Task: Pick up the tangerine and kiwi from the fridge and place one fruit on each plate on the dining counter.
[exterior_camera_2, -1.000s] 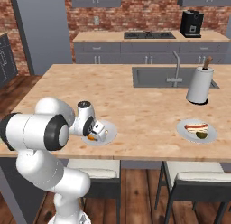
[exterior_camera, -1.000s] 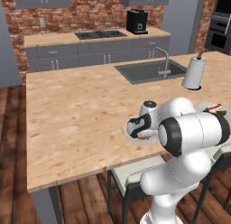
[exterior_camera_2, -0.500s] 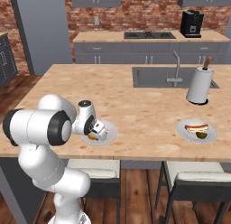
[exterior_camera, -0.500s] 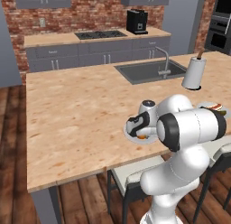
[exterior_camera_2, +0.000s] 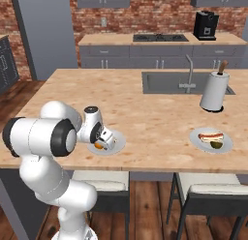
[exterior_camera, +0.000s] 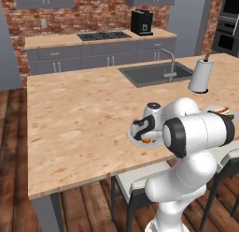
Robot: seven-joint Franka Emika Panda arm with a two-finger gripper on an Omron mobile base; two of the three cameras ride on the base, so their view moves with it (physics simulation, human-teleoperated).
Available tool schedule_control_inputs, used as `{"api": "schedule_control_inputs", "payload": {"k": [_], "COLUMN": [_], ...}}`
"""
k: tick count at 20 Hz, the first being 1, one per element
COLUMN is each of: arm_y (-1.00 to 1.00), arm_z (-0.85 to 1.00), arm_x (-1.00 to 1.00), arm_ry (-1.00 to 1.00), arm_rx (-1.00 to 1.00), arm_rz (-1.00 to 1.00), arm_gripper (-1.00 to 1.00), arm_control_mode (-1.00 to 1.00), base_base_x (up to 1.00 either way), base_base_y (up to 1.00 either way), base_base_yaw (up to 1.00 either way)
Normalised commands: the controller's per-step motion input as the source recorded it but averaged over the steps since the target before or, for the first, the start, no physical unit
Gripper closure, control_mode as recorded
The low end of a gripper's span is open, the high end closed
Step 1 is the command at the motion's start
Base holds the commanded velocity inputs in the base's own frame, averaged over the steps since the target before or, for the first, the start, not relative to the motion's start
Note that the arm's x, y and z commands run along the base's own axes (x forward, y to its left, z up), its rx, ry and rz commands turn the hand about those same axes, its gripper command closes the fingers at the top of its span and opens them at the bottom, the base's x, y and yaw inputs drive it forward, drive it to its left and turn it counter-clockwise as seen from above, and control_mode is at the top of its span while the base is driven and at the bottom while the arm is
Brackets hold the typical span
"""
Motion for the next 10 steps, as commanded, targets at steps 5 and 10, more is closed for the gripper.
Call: {"api": "schedule_control_inputs", "payload": {"k": [5,10], "arm_y": [0.0,0.0], "arm_z": [0.29,0.53], "arm_x": [0.0,-0.16], "arm_ry": [-0.01,0.0], "arm_rx": [0.0,0.0], "arm_rz": [0.0,0.0], "arm_gripper": [-1.0,-1.0], "arm_control_mode": [-1.0,-1.0], "base_base_x": [0.0,0.0], "base_base_y": [0.0,0.0], "base_base_yaw": [0.0,0.0]}}
